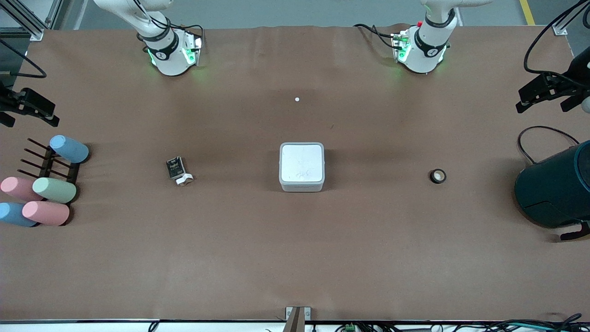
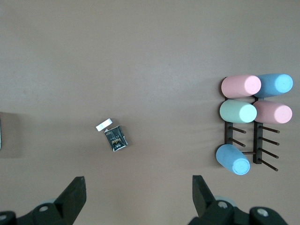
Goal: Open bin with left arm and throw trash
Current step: 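Move the left gripper to the white bin while the right gripper reaches the package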
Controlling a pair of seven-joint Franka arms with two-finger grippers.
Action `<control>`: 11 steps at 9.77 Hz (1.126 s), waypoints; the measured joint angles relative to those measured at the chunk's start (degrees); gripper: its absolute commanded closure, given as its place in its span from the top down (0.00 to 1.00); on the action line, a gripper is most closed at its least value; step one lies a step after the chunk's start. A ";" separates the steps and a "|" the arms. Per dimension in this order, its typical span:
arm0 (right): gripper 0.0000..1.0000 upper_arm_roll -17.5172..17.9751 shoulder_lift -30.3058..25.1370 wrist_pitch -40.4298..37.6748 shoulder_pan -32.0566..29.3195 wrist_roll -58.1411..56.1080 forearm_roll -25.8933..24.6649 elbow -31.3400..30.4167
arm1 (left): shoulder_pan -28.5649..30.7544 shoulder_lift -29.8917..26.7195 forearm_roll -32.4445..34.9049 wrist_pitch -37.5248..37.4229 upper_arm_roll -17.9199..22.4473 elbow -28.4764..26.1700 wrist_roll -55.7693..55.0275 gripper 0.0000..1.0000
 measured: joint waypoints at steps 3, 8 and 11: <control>1.00 0.01 0.02 0.00 0.00 0.00 0.00 0.03 | 0.00 0.12 0.00 -0.01 0.02 -0.01 -0.02 1.00; 1.00 0.18 0.11 -0.04 0.04 0.00 0.01 0.06 | -2.68 5.67 -2.14 1.37 -1.68 -1.05 -2.75 1.00; 1.00 0.57 0.36 -0.07 0.89 -0.06 0.19 0.04 | -12.15 10.28 -2.15 9.28 -2.86 -4.43 -14.67 0.83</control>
